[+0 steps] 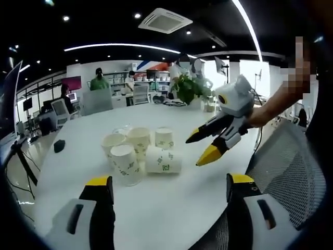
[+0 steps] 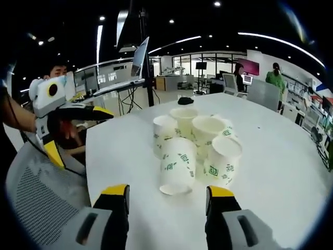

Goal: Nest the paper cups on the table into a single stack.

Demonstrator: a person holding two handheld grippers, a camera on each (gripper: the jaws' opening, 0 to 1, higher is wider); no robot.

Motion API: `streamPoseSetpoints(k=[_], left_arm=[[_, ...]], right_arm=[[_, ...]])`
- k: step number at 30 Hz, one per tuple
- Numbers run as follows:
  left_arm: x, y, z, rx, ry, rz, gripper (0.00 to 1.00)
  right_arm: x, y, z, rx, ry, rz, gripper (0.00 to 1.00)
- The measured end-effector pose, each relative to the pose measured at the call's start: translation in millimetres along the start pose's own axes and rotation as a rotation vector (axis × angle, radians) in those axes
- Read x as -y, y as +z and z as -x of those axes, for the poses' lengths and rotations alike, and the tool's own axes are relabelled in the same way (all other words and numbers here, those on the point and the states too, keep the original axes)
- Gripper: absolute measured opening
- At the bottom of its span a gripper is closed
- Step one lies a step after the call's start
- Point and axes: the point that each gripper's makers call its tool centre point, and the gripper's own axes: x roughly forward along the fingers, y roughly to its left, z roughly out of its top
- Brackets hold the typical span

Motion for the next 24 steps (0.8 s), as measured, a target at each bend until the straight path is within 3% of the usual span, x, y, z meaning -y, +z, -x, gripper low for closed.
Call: streamPoseSetpoints(k=[4, 9, 24], left_arm=[[0.3, -1.4, 0, -0.006, -0.004, -0.003, 0.90], [-1.4, -2.9, 0, -0.008, -0.002, 0.002, 0.89], [-2.9, -3.3, -1, -0.014, 0.008, 0.012, 0.89]], right_arm=[[1, -0.4, -7, -0.006, 0.006, -0.013, 0.58], [-6, -4.7, -14, -0.047, 0.043, 0.035, 0.56], [6, -7.2, -32, -0.081, 0.037, 0.023, 0.53]])
